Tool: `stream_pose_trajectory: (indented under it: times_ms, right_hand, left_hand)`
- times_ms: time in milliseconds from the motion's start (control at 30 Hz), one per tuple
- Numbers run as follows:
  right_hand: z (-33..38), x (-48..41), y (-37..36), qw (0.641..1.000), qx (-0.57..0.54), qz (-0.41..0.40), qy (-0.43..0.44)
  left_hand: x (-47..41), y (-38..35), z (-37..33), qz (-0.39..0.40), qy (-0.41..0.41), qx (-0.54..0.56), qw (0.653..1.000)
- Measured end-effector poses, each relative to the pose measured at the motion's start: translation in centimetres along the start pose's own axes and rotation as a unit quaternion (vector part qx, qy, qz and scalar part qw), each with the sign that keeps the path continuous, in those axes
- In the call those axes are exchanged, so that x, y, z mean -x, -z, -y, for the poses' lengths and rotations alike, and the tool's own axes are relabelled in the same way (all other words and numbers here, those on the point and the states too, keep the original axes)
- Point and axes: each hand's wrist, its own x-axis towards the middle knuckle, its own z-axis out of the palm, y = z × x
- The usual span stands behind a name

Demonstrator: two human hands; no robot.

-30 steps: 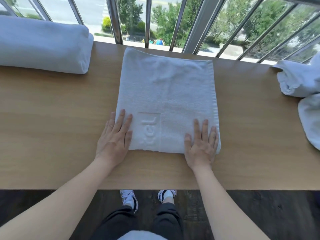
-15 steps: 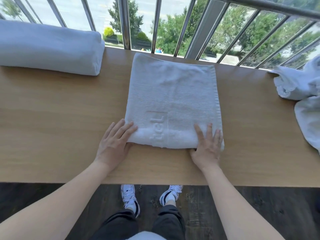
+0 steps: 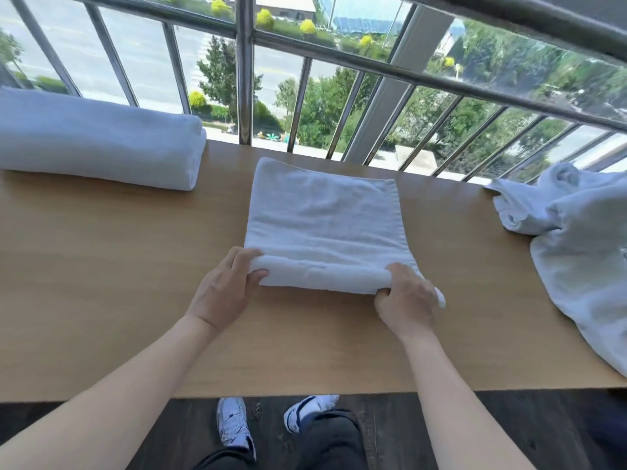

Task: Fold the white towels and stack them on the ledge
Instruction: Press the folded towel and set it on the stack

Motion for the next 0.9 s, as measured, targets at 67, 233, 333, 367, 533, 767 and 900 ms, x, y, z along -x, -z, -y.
stream_pose_trajectory:
  times_ms: [67, 233, 333, 367, 533, 767, 900]
  right_hand:
    - [-0.2, -1.4, 0.9, 1.0, -0.012, 0.013, -0.019]
    - [-0.7, -6.8, 3.3, 0.998, -0.006, 0.062, 0.027]
    - [-0.9, -10.8, 4.2, 0.993, -0.038, 0.106, 0.034]
    - [-0.9, -12.1, 4.3, 0.993, -0.052, 0.101, 0.034]
    - [-0.4, -17.8, 3.5, 0.993, -0.062, 0.088, 0.04]
    - [0.9, -24.6, 1.1, 0.995, -0.004, 0.087, 0.042]
    - [2.5, -28.0, -1.1, 0.99, 0.039, 0.119, 0.068]
  left_hand:
    - [-1.7, 0.0, -0.2, -0.026, 0.034, 0.01, 0.999]
    - [-7.5, -0.3, -0.5, -0.087, 0.139, 0.046, 0.985]
    - [-10.2, -0.2, -0.6, -0.116, 0.162, 0.02, 0.98]
    - [-11.1, -0.2, -0.5, -0.124, 0.179, 0.019, 0.976]
    - [-16.3, -0.7, -0.1, -0.128, 0.264, -0.003, 0.956]
    - [-23.6, -1.9, 2.4, -0.09, 0.275, -0.094, 0.952]
    - [-25.9, -3.3, 4.2, -0.054, 0.301, -0.145, 0.941]
